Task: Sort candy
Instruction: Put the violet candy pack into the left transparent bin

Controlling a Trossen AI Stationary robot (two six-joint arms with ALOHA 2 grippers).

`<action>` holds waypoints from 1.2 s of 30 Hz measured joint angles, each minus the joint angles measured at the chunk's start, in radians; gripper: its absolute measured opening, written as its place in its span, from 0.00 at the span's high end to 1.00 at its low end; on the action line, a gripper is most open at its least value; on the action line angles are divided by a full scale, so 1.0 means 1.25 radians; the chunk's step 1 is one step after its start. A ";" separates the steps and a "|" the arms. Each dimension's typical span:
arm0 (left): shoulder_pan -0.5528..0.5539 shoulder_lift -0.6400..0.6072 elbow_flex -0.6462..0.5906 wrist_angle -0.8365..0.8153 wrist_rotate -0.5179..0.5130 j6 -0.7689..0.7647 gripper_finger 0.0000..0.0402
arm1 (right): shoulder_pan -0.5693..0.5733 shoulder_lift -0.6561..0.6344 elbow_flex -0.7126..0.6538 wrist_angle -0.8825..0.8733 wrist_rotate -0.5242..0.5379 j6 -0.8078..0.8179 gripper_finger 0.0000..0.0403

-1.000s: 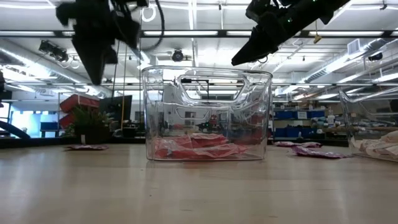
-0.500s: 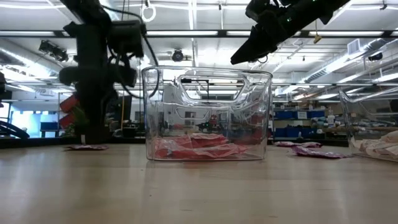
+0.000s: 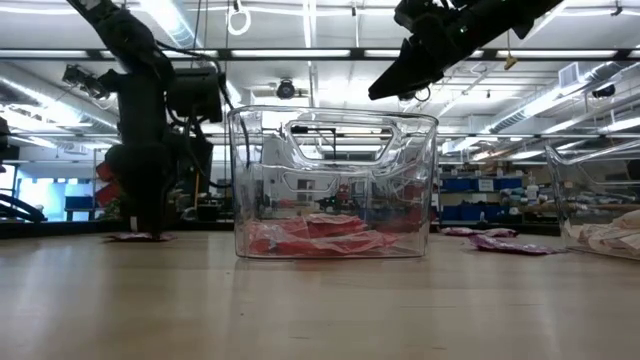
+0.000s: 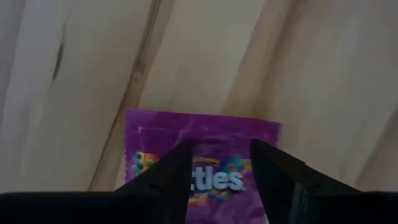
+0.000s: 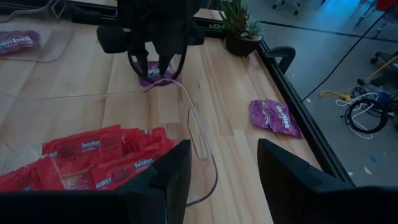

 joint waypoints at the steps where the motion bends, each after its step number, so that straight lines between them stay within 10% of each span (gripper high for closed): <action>1: 0.004 0.007 0.000 0.000 -0.001 0.000 0.59 | 0.000 0.000 0.000 0.000 0.000 0.000 0.58; 11: 0.008 0.074 0.008 0.022 -0.033 0.044 0.63 | -0.001 0.000 0.000 0.000 0.000 -0.013 0.58; 20: 0.008 0.084 0.073 -0.040 -0.067 0.079 0.98 | -0.003 0.000 0.000 0.000 0.000 -0.016 0.58; 36: -0.063 0.078 0.356 -0.344 -0.059 0.084 0.99 | -0.003 0.000 0.000 -0.009 0.000 -0.021 0.58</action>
